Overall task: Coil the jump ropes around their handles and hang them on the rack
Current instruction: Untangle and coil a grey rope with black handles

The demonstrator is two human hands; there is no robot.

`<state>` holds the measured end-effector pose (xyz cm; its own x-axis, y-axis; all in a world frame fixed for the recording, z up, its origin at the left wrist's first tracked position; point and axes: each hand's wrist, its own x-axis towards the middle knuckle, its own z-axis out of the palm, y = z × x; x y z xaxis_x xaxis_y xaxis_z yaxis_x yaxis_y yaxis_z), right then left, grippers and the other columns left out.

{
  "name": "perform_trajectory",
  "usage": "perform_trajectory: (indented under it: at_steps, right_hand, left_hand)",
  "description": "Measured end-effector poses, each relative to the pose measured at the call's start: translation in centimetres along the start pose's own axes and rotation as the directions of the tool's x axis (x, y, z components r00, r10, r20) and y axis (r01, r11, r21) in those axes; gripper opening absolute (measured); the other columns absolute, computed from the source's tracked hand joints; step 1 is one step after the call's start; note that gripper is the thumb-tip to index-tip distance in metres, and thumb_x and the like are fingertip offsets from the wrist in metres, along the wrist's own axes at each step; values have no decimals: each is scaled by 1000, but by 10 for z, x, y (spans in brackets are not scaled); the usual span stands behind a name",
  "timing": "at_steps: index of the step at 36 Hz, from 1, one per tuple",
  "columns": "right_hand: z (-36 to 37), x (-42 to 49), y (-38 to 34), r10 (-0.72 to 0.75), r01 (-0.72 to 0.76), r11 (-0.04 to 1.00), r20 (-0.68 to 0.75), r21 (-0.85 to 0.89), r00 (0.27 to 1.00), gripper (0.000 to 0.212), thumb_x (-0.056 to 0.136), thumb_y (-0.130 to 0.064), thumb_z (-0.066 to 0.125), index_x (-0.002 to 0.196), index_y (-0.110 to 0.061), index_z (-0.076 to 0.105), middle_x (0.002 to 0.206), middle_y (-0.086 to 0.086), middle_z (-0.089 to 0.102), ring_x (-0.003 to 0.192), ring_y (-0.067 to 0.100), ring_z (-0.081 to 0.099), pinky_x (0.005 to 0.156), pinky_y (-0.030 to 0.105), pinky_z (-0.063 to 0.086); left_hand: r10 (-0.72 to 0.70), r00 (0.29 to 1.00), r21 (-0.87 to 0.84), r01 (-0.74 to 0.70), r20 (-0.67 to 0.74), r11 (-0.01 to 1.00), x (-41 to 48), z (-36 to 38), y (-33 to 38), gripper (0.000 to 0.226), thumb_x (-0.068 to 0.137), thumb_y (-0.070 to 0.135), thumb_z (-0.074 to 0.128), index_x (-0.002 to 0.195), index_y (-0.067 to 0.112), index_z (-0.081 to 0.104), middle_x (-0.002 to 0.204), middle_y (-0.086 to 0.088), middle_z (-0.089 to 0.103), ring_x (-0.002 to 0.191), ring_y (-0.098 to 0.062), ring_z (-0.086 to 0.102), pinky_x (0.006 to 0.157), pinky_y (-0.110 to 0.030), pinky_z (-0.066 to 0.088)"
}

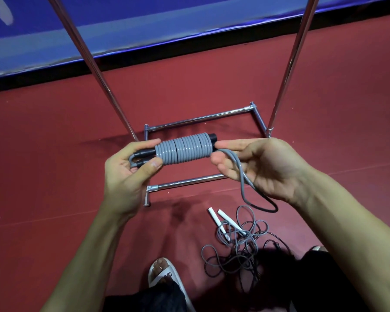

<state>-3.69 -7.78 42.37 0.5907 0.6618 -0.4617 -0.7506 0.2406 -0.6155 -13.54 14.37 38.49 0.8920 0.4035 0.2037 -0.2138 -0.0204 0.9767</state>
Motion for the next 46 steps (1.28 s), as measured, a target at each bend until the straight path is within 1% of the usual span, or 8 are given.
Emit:
perform_trajectory:
  at_steps: [4, 8, 12, 18, 22, 29, 34, 46]
  right_hand:
    - [-2, -1, 1, -19, 32, 994, 124, -104, 992, 39, 78, 17, 47, 114, 8, 62, 96, 23, 73, 85, 27, 74, 75, 35, 61]
    - [-3, 2, 9, -139, 165, 935, 106, -314, 985, 22, 82, 2, 61, 103, 5, 65, 83, 14, 74, 73, 20, 74, 69, 24, 60]
    - [-9, 12, 15, -455, 376, 701, 26, -606, 890, 22, 92, -8, 62, 81, 9, 67, 59, 21, 60, 44, 16, 51, 41, 20, 40]
    - [-14, 17, 12, -706, 523, 433, 85, -734, 703, 24, 82, -16, 77, 64, -2, 70, 64, -6, 57, 70, 11, 52, 65, 35, 49]
    - [-8, 13, 13, -590, 512, 669, 35, -539, 807, 12, 81, -1, 72, 70, 1, 68, 74, 2, 66, 65, 13, 62, 56, 29, 58]
    - [-6, 9, 10, -546, 469, 732, -14, -493, 838, 10, 77, -5, 76, 82, -7, 67, 64, -3, 64, 54, 12, 58, 39, 26, 47]
    - [-8, 10, 9, -456, 401, 837, -69, -372, 887, 39, 77, -6, 75, 99, -19, 45, 62, 1, 58, 50, 10, 55, 36, 23, 41]
    - [-11, 10, 12, -598, 486, 659, -8, -574, 802, 7, 84, -4, 73, 81, 1, 68, 50, 2, 53, 41, 19, 48, 34, 28, 47]
  left_hand:
    - [-13, 1000, -9, 13, 5, 1000, 0, -5, 1, 28, 68, 24, 73, 96, 28, 77, 90, 4, 72, 89, -19, 63, 94, -50, 44]
    - [-38, 999, -14, 38, 23, 999, -1, -4, 2, 28, 66, 24, 74, 94, 28, 77, 89, 3, 73, 86, -17, 65, 85, -35, 53]
    - [-73, 996, -91, 77, 46, 993, -4, 2, 2, 28, 65, 21, 73, 92, 23, 78, 87, 0, 73, 82, -14, 66, 78, -26, 56]
    - [-123, 987, -197, 143, 107, 970, -6, 8, 7, 42, 56, 32, 90, 94, 18, 77, 85, -2, 72, 78, -14, 67, 71, -23, 57]
    - [-145, 982, -215, 169, 122, 962, -7, 9, 8, 40, 55, 29, 90, 92, 18, 78, 85, -3, 72, 76, -14, 67, 70, -23, 58]
    - [-168, 970, -283, 213, 173, 935, -11, 14, 11, 43, 53, 28, 91, 92, 15, 77, 85, -4, 71, 77, -15, 68, 67, -24, 57]
    - [-183, 964, -317, 237, 193, 918, -11, 16, 13, 47, 52, 34, 92, 92, 14, 77, 85, -4, 71, 77, -16, 69, 66, -24, 58]
    - [-219, 955, -349, 278, 198, 895, -12, 20, 12, 51, 48, 35, 94, 91, 13, 77, 86, -7, 71, 77, -18, 70, 65, -26, 59]
